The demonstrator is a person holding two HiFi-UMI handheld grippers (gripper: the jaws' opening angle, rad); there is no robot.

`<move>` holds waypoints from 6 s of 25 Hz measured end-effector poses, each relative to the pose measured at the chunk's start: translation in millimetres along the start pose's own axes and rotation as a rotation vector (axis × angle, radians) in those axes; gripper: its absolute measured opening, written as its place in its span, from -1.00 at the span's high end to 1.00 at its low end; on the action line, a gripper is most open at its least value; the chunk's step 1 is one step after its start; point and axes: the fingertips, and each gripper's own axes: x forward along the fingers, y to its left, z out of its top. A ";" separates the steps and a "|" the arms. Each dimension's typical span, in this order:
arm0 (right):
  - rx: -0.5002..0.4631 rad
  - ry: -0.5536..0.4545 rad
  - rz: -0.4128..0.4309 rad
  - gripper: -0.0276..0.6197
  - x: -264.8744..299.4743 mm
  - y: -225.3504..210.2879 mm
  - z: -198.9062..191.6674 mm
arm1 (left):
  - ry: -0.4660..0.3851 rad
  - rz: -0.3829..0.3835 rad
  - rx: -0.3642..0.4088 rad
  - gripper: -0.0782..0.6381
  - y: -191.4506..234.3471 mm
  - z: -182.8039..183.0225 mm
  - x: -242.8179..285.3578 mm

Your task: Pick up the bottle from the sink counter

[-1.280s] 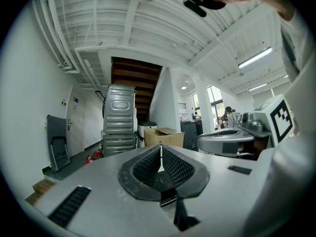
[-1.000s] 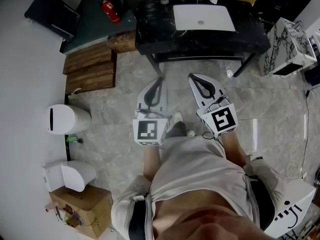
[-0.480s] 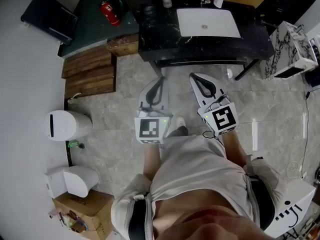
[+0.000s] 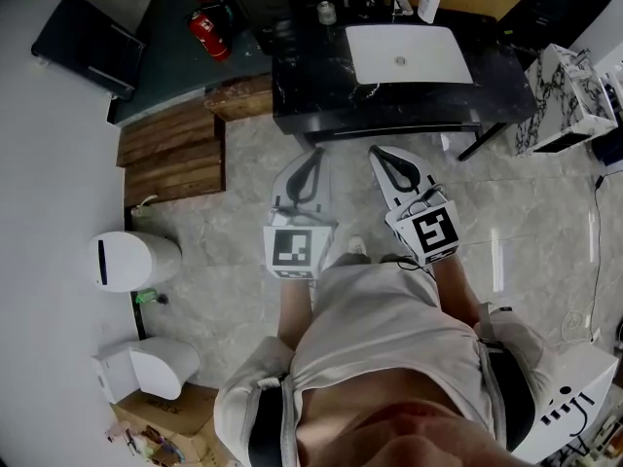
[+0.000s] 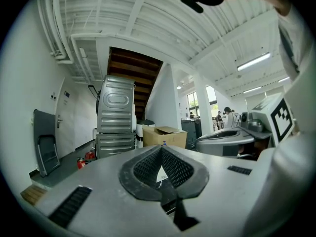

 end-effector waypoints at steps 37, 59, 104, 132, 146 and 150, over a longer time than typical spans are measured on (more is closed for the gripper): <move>0.021 0.018 0.014 0.94 115.6 -76.1 -10.6 | 0.029 0.007 -0.027 0.78 71.6 -11.7 120.7; 0.025 -0.004 0.080 0.94 156.7 -155.7 -19.3 | 0.065 0.065 -0.020 0.78 75.9 -9.1 203.8; 0.033 0.066 -0.031 0.94 296.7 -234.6 -43.7 | 0.062 -0.037 -0.026 0.78 177.5 -21.0 345.7; 0.081 0.177 -0.133 0.94 376.6 -250.7 -79.2 | 0.146 -0.182 -0.071 0.78 235.1 -70.7 414.6; 0.104 0.234 -0.074 0.94 398.8 -262.8 -119.5 | 0.209 -0.154 -0.103 0.78 244.8 -110.9 437.3; 0.126 0.245 -0.066 0.94 403.8 -270.0 -129.2 | 0.237 -0.147 -0.105 0.78 244.9 -122.0 447.2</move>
